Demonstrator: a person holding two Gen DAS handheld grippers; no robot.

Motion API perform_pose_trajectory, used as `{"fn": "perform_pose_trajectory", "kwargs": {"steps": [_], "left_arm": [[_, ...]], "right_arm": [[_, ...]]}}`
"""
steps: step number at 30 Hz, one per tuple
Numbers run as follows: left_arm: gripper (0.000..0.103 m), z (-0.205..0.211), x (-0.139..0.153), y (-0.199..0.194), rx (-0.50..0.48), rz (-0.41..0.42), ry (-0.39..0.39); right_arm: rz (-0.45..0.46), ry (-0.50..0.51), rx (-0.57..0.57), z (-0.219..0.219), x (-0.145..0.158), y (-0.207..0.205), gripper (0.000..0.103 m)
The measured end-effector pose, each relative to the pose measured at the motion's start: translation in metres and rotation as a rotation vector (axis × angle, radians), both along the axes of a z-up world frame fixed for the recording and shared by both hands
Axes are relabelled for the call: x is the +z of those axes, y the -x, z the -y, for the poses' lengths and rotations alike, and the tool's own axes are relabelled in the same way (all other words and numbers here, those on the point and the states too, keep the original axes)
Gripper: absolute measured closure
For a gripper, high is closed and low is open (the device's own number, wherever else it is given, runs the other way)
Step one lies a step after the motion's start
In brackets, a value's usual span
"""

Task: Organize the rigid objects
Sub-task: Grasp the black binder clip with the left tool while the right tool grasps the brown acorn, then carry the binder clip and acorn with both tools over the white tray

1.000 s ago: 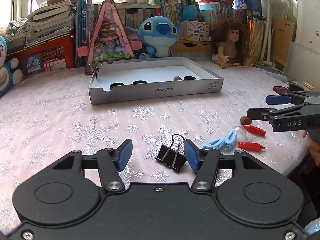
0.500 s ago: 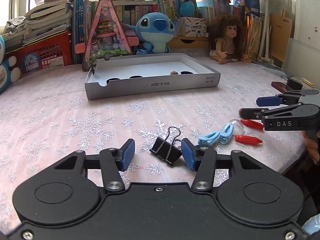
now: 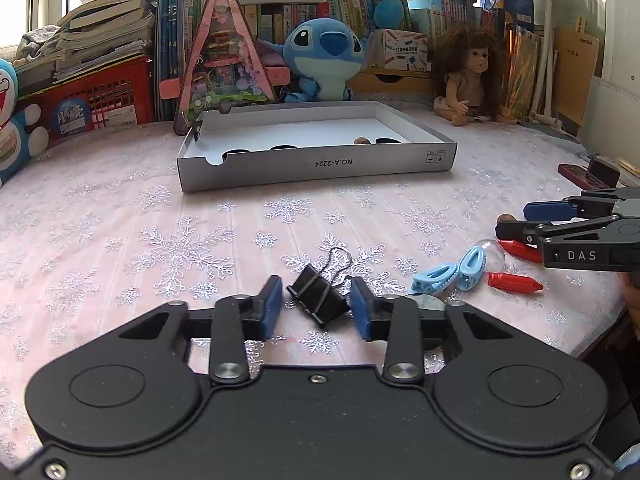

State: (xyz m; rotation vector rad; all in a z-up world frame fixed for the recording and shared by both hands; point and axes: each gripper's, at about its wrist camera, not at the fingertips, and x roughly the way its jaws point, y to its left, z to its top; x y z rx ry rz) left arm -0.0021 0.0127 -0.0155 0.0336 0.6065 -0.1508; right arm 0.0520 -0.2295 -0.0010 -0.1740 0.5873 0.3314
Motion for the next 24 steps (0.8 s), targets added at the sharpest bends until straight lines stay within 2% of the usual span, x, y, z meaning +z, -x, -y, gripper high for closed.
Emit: {"fn": "perform_pose_trajectory", "kwargs": {"steps": [3, 6, 7, 8, 14, 24], "left_arm": [[0.071, 0.000, 0.000, 0.001, 0.004, 0.002, 0.004], [0.071, -0.001, 0.001, 0.000, 0.015, 0.003, 0.018], [0.071, -0.001, 0.002, 0.000, 0.017, 0.004, 0.022], [0.071, 0.000, 0.003, -0.001, 0.017, 0.006, 0.023], [0.072, 0.003, 0.016, -0.009, 0.012, 0.042, 0.021], [0.072, -0.001, 0.033, -0.034, 0.065, 0.063, 0.040]], "right_arm": [[0.008, 0.006, -0.001, -0.001, -0.001, 0.001, 0.044], [0.004, -0.002, 0.017, -0.003, 0.000, 0.003, 0.063], [0.008, 0.001, 0.020, -0.006, 0.001, 0.005, 0.078], [0.014, 0.006, 0.022, -0.008, 0.001, 0.007, 0.083], [0.037, -0.007, 0.055, -0.015, 0.008, 0.010, 0.083], [0.055, -0.024, 0.012, -0.013, 0.020, -0.005, 0.083]]}}
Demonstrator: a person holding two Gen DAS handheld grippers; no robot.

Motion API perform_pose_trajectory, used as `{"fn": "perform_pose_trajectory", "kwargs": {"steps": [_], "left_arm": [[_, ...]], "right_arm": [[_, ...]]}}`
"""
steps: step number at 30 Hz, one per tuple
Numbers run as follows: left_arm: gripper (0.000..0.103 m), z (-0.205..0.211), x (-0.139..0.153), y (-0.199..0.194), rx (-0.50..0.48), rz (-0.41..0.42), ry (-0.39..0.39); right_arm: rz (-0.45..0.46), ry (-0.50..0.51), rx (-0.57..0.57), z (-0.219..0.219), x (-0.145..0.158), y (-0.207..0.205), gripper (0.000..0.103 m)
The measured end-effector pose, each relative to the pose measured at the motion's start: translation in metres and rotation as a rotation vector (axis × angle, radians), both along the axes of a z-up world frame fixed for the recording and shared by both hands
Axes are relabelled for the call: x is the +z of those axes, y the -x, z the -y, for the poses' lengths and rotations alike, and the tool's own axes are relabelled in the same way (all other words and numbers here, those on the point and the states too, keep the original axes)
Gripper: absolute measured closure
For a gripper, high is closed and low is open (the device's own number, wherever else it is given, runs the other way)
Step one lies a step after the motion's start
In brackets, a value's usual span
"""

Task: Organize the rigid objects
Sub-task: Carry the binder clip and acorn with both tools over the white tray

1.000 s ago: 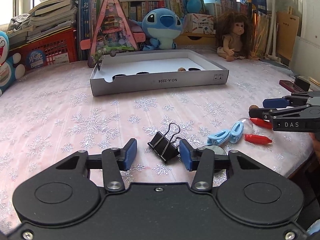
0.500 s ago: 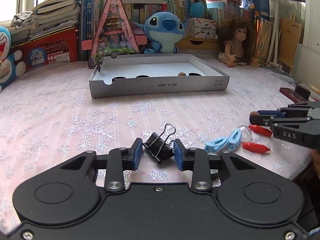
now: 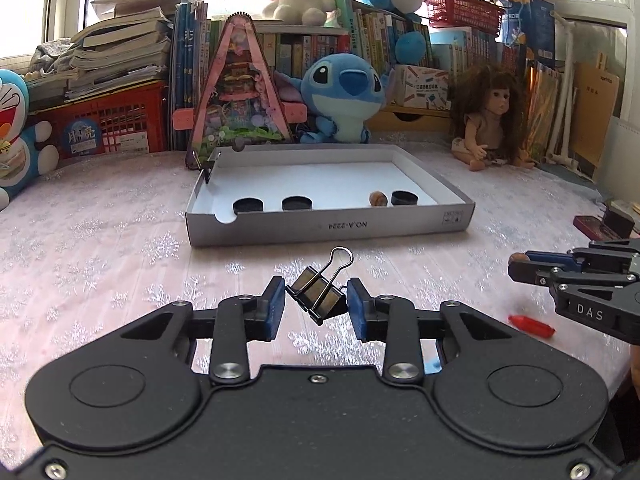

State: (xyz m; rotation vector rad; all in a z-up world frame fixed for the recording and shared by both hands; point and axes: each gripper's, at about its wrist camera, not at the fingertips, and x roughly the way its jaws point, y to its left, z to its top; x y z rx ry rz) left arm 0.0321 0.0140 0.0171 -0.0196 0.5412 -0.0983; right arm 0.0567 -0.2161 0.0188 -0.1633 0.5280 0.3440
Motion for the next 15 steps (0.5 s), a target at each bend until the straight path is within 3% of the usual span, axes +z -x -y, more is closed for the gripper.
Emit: {"fn": "perform_pose_trajectory", "kwargs": {"steps": [15], "left_arm": [[0.072, -0.013, 0.025, -0.047, 0.076, 0.037, -0.004]], "right_arm": [[0.000, -0.022, -0.048, 0.002, 0.015, -0.035, 0.083]]}}
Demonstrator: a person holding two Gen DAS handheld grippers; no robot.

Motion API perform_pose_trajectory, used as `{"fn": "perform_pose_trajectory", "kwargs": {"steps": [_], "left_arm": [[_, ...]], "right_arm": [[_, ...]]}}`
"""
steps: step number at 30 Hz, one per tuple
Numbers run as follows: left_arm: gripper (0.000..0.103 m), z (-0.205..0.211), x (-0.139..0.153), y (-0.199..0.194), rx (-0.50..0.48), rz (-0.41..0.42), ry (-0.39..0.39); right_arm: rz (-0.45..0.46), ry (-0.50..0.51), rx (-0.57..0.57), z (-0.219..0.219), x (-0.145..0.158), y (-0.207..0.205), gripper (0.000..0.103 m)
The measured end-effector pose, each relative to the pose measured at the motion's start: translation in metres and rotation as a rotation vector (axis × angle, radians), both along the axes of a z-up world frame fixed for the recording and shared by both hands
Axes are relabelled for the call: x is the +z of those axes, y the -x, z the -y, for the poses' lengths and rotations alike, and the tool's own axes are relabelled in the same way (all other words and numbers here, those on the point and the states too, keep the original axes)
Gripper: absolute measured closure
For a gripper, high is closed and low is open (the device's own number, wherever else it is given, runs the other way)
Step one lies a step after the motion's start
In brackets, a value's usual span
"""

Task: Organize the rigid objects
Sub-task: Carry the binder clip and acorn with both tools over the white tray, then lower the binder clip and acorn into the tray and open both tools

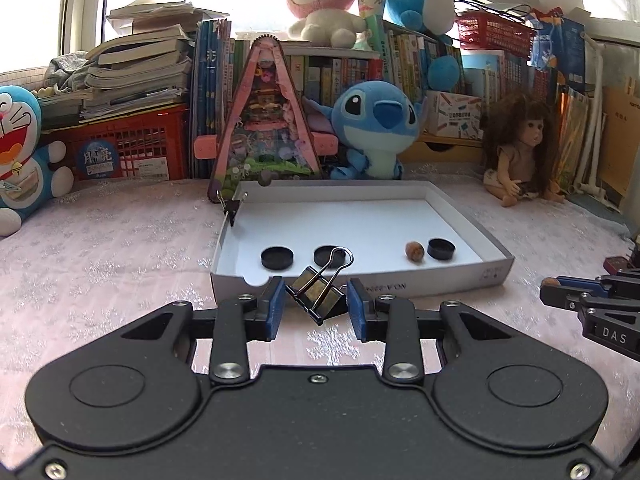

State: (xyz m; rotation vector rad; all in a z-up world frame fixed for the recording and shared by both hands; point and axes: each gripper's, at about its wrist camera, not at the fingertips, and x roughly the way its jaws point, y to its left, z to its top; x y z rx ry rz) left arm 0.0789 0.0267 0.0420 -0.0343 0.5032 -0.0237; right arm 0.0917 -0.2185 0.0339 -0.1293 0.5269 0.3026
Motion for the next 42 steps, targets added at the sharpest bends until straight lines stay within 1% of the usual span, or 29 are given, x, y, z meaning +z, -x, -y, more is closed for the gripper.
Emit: {"fn": "perform_pose_trajectory", "kwargs": {"steps": [5, 11, 15, 21, 27, 35, 39, 42], "left_arm": [[0.072, -0.004, 0.008, -0.018, 0.011, 0.019, -0.010], [0.072, -0.007, 0.010, -0.044, 0.017, 0.010, 0.002], [0.072, -0.001, 0.009, -0.060, -0.005, 0.010, 0.000], [0.072, 0.012, 0.007, -0.085, -0.034, 0.000, 0.018], [0.072, 0.033, -0.005, -0.110, -0.081, -0.022, 0.019], [0.071, 0.052, -0.029, -0.141, -0.097, -0.081, -0.017], [0.071, 0.056, -0.038, -0.152, -0.102, -0.112, -0.019], [0.071, 0.058, -0.042, -0.155, -0.105, -0.124, -0.026]], "right_arm": [[0.005, -0.008, -0.008, -0.001, 0.006, -0.016, 0.083], [-0.006, -0.033, -0.013, -0.002, 0.012, -0.037, 0.083], [-0.014, -0.037, -0.011, -0.006, 0.014, -0.052, 0.083], [-0.037, -0.046, -0.019, -0.012, 0.011, -0.072, 0.083], [-0.064, -0.029, -0.031, -0.020, 0.004, -0.095, 0.083], [-0.162, -0.083, -0.078, -0.021, -0.008, -0.128, 0.083], [-0.195, -0.072, -0.089, -0.025, -0.014, -0.140, 0.083], [-0.196, -0.063, -0.095, -0.028, -0.016, -0.143, 0.083]]}}
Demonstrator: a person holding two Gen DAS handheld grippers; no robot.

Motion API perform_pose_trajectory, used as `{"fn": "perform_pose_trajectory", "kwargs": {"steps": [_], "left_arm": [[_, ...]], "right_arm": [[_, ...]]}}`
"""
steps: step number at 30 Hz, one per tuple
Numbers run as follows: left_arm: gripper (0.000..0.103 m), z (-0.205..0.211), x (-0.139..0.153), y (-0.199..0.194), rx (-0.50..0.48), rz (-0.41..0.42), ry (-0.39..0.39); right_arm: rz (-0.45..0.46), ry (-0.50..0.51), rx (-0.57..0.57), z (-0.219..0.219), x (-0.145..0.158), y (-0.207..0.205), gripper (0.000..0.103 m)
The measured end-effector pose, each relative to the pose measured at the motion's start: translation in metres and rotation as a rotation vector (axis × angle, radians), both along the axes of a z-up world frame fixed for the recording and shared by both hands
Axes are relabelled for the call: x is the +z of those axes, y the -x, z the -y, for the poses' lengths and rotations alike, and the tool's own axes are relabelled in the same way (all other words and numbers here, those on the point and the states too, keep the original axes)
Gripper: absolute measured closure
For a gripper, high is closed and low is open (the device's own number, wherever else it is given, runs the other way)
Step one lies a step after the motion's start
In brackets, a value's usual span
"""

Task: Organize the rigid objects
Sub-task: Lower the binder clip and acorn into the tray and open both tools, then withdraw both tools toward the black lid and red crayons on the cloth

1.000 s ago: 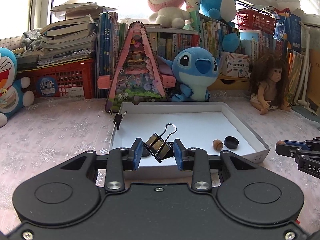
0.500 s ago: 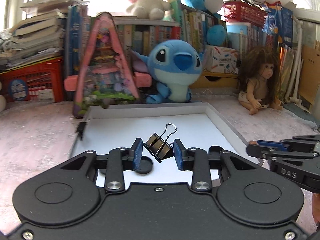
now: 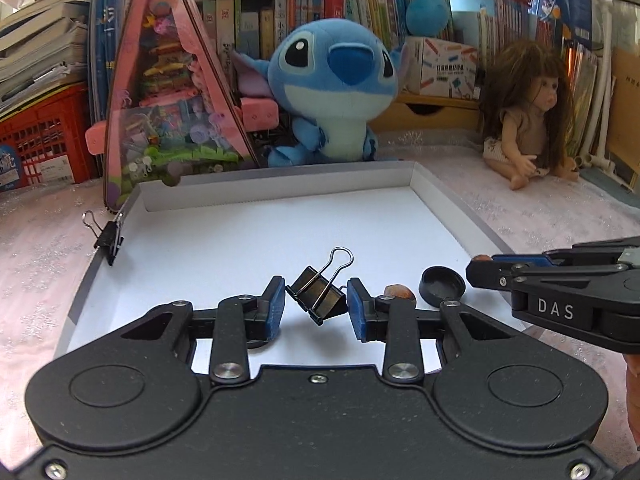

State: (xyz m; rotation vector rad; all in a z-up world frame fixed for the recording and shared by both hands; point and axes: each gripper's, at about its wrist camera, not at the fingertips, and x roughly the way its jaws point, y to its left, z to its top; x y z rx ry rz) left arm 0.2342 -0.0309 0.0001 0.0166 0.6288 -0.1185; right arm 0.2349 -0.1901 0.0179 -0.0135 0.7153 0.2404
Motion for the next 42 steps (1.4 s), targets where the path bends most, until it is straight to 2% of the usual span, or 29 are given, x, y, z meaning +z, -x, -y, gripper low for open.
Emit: {"fn": "perform_pose_trajectory", "kwargs": {"steps": [13, 16, 18, 19, 21, 27, 32, 35, 42], "left_arm": [[0.071, 0.004, -0.009, -0.006, 0.005, -0.035, -0.034], [0.071, 0.002, -0.008, -0.005, 0.013, -0.039, -0.024], [0.069, 0.001, -0.006, -0.003, 0.022, -0.033, -0.015], [0.067, -0.001, -0.004, -0.001, 0.025, -0.025, -0.012], [0.051, -0.003, 0.000, 0.002, 0.032, -0.008, -0.006], [0.026, -0.012, 0.018, 0.020, 0.045, 0.040, 0.016], [0.021, -0.017, 0.027, 0.041, 0.037, 0.054, 0.026], [0.019, -0.021, 0.028, 0.061, 0.026, 0.059, 0.055], [0.016, -0.019, 0.031, 0.101, -0.004, 0.094, 0.037]], "right_arm": [[-0.015, 0.009, -0.008, -0.008, -0.003, -0.007, 0.083], [-0.007, -0.001, -0.011, -0.007, -0.002, -0.006, 0.074], [0.011, -0.003, -0.009, -0.005, 0.001, -0.002, 0.063], [0.020, -0.004, -0.007, -0.004, 0.003, 0.000, 0.059], [0.034, -0.009, -0.002, -0.003, 0.007, 0.003, 0.057], [0.084, -0.032, 0.009, 0.003, 0.019, 0.019, 0.038], [0.125, -0.030, 0.036, 0.006, 0.026, 0.039, 0.023], [0.152, -0.025, 0.063, 0.008, 0.029, 0.055, 0.017], [0.202, 0.012, 0.103, 0.010, 0.032, 0.085, 0.013]]}}
